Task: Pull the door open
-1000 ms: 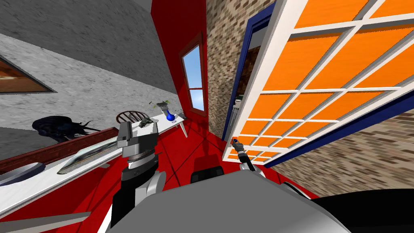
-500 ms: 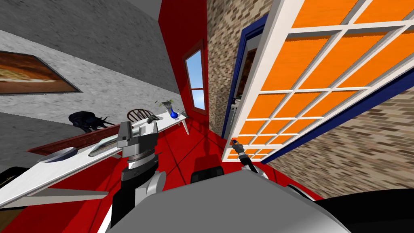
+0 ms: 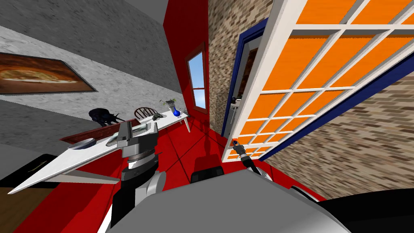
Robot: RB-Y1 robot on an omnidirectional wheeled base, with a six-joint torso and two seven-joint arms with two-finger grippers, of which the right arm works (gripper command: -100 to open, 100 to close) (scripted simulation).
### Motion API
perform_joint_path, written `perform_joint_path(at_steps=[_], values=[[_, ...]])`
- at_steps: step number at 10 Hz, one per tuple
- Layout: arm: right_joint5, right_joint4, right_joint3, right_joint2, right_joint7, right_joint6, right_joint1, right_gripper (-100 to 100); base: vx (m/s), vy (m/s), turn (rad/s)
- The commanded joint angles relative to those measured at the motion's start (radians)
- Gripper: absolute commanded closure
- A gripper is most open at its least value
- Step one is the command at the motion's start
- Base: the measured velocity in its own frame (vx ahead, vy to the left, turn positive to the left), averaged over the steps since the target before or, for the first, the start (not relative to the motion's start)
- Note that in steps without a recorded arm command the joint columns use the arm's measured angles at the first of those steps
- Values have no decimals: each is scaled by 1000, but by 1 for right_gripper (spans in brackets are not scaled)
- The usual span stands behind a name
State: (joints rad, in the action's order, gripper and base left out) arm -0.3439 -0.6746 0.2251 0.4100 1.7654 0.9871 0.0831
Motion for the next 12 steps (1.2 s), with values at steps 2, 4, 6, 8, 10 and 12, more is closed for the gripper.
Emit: perform_joint_path(at_steps=[2,4,6,8,10,12], values=[[20,-11,29,20,31,30,26,100,-193,-61,63],[34,-13,48,36,53,52,39,100,-183,-66,67],[37,-6,54,37,57,64,45,100,-108,-12,76],[44,4,65,51,73,94,57,100,-213,-48,146],[52,14,78,66,91,127,70,100,-195,-76,132],[59,24,89,80,108,157,82,100,-207,-64,137]])
